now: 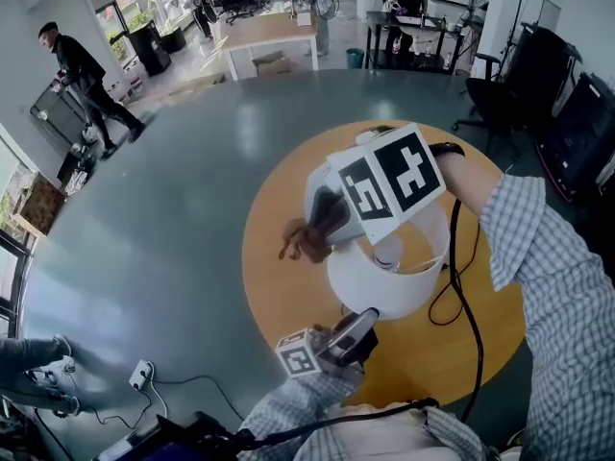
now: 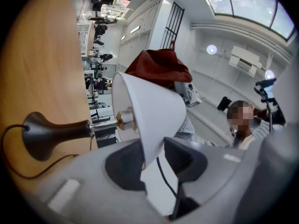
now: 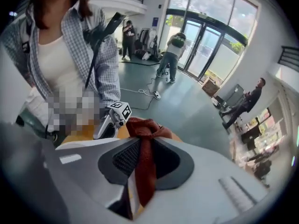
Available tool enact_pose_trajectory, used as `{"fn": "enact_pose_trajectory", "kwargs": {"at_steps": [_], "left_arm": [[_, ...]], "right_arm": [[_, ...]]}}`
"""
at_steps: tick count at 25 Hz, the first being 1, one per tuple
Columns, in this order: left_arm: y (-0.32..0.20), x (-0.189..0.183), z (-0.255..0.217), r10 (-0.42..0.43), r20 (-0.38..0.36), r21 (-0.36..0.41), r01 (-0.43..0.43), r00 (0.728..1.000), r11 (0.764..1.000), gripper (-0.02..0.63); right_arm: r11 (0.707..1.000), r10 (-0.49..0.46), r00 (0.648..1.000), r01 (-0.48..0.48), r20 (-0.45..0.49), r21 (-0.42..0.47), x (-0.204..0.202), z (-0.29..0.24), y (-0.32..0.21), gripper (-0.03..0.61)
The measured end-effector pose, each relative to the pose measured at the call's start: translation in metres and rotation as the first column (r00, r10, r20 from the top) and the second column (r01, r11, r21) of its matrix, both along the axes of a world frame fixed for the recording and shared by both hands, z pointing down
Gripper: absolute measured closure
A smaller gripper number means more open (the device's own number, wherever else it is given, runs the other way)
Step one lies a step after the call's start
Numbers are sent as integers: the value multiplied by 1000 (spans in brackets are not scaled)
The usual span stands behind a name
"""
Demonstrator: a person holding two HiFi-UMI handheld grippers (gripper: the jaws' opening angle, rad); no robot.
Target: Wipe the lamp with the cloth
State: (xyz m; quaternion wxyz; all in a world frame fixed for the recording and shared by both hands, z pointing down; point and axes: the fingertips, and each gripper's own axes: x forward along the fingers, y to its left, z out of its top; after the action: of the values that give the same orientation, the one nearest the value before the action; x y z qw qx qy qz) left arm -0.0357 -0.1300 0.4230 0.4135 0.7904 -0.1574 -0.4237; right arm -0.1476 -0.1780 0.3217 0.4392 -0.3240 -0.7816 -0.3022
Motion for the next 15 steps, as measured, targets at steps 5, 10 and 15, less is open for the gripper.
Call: {"fn": "enact_pose_trajectory", "kwargs": {"at_steps": [5,10,15], "left_arm": [[5,-4,1,-1,-9,-1,1,1000,1000,491],[7,-5,3,9,-7,-3,-9,1000,1000,489],[6,-9,3,12,-11,-1,-12,1000,1000,489]], "right_arm": [[976,-141,989,130,52,172,9,-5,42,505],[960,-179,973,141,146,242,31,-16,75,505],[936,-173,968,105,181,336,62,-14,95,505]]}}
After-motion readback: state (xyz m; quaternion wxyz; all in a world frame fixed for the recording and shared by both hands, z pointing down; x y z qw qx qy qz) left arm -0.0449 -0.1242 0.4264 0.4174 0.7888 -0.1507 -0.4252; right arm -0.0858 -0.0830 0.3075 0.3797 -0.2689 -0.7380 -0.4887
